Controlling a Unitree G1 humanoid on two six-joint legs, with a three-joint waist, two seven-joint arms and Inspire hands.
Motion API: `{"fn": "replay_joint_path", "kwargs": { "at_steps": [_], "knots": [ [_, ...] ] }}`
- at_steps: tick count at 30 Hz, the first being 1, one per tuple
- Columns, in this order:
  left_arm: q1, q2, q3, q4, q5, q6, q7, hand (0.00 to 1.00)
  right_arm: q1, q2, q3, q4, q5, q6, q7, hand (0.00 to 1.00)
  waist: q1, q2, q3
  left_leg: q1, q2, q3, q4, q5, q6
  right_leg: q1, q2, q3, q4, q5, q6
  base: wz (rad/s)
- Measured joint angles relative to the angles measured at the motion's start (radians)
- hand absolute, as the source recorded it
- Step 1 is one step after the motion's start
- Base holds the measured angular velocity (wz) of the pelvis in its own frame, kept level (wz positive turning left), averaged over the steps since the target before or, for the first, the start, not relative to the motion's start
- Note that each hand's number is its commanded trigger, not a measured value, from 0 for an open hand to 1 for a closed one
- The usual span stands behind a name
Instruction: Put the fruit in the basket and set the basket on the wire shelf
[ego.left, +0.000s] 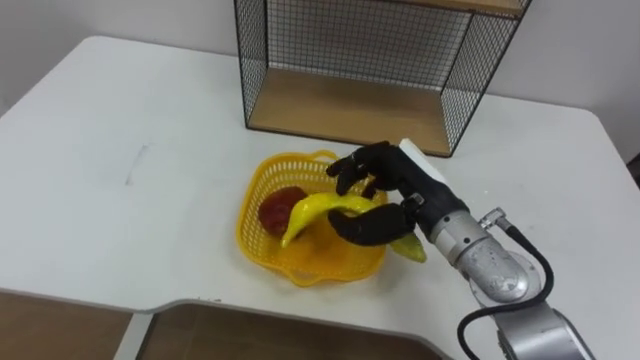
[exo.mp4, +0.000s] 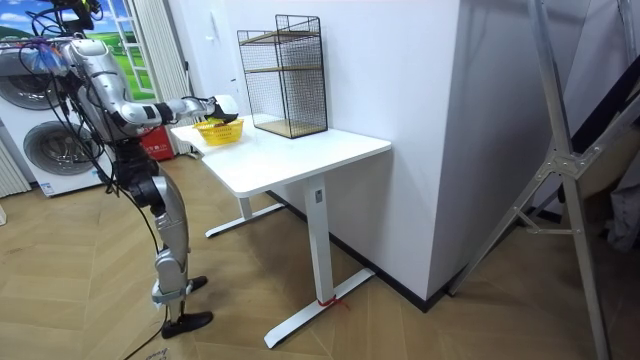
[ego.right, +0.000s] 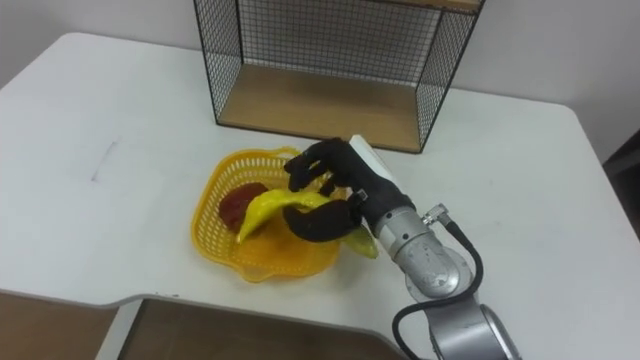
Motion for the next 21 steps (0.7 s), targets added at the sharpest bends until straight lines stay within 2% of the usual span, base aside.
{"fn": "replay_joint_path", "kwargs": {
  "at_steps": [21],
  "knots": [
    [-0.005,-0.001,-0.01,-0.031,0.0,0.007,-0.008,0.0,0.0,0.019,0.006,0.037,0.0,0.0,0.001,0.0,-0.002,0.002,0.0005,-0.003,-0.001,-0.003,-0.007,0.0,0.0,-0.001,0.002,0.001,-0.01,0.001,-0.001,0.0]
  ]
}}
